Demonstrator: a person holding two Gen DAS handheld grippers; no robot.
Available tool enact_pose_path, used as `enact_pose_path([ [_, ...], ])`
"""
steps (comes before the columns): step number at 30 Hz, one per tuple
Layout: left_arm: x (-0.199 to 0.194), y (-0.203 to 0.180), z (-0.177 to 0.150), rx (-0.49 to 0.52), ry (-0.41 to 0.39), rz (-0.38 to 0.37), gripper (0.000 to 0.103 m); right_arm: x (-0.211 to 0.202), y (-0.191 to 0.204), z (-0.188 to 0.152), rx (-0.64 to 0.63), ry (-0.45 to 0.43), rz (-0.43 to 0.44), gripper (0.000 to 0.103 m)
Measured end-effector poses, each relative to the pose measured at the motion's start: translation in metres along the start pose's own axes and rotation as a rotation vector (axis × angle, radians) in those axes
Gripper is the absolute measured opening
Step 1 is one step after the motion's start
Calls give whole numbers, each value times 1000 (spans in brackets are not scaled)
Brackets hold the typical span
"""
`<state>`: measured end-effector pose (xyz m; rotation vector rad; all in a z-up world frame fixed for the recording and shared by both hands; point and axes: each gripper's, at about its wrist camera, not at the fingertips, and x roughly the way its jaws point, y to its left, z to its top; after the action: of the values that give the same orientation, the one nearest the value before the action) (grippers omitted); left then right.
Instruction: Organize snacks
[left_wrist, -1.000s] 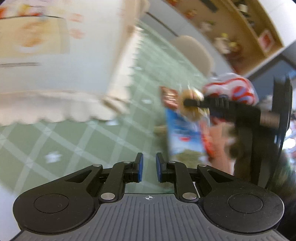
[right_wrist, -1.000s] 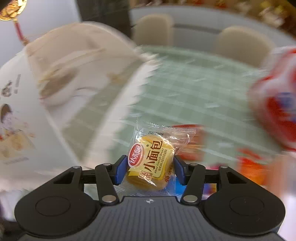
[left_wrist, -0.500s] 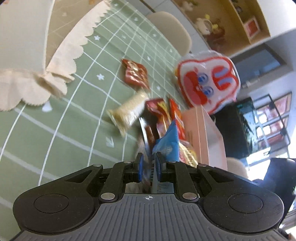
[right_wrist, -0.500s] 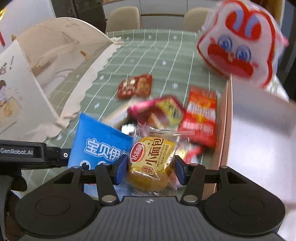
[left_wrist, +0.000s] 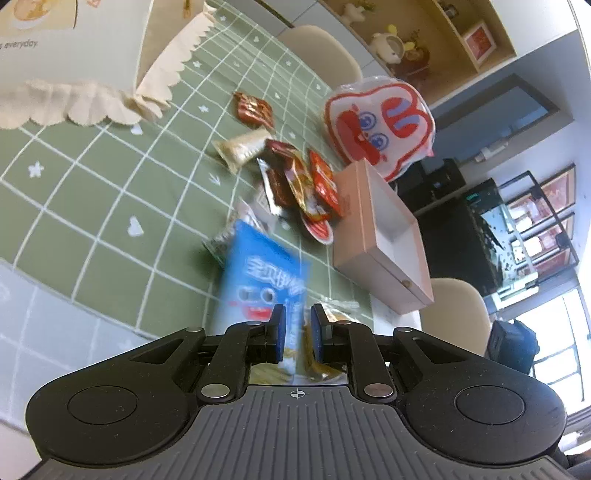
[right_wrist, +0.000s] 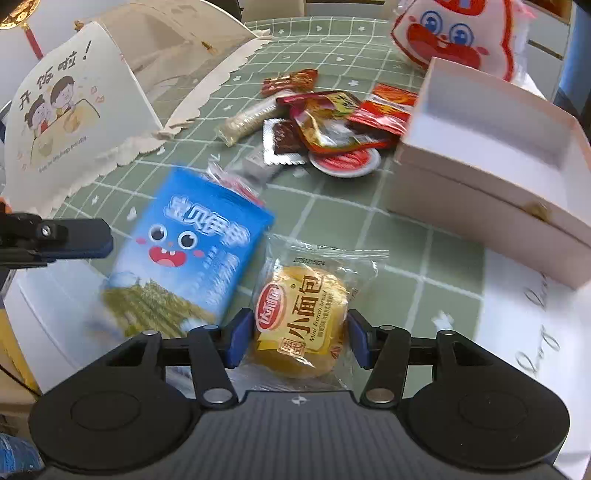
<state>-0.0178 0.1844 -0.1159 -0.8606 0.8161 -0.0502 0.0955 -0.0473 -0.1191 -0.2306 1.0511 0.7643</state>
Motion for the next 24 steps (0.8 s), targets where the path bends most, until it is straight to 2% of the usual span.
enact_pose_path([
  [3, 2, -9, -5, 12, -10, 55, 17, -7, -7, -9, -16, -26, -32, 59],
  [5, 5, -21, -9, 94, -24, 175, 17, -10, -13, -15, -22, -38, -51, 66],
  [7, 10, -37, -16, 243, -62, 338, 17, -12, -18, -20, -25, -38, -68, 77],
  [9, 17, -44, -20, 312, -79, 441, 17, -12, -24, -27, -19, -27, -61, 80],
  [10, 18, -46, -22, 317, -81, 446, 17, -11, -28, -30, -10, -20, -49, 83],
  [12, 19, -50, -25, 320, -66, 399, 17, -9, -32, -36, 0, -11, -35, 87],
  [14, 24, -61, -34, 371, -45, 356, 18, -10, -32, -41, -19, -21, -41, 90],
  [16, 32, -70, -44, 446, -22, 370, 23, -9, -29, -43, -42, -21, -43, 95],
  [18, 39, -71, -49, 479, -26, 421, 23, -6, -24, -44, -76, -15, -44, 100],
  [20, 39, -64, -47, 448, -47, 451, 23, -3, -18, -46, -101, -2, -66, 103],
  [24, 27, -40, -30, 323, -80, 424, 23, -1, -14, -48, -108, -9, -92, 103],
])
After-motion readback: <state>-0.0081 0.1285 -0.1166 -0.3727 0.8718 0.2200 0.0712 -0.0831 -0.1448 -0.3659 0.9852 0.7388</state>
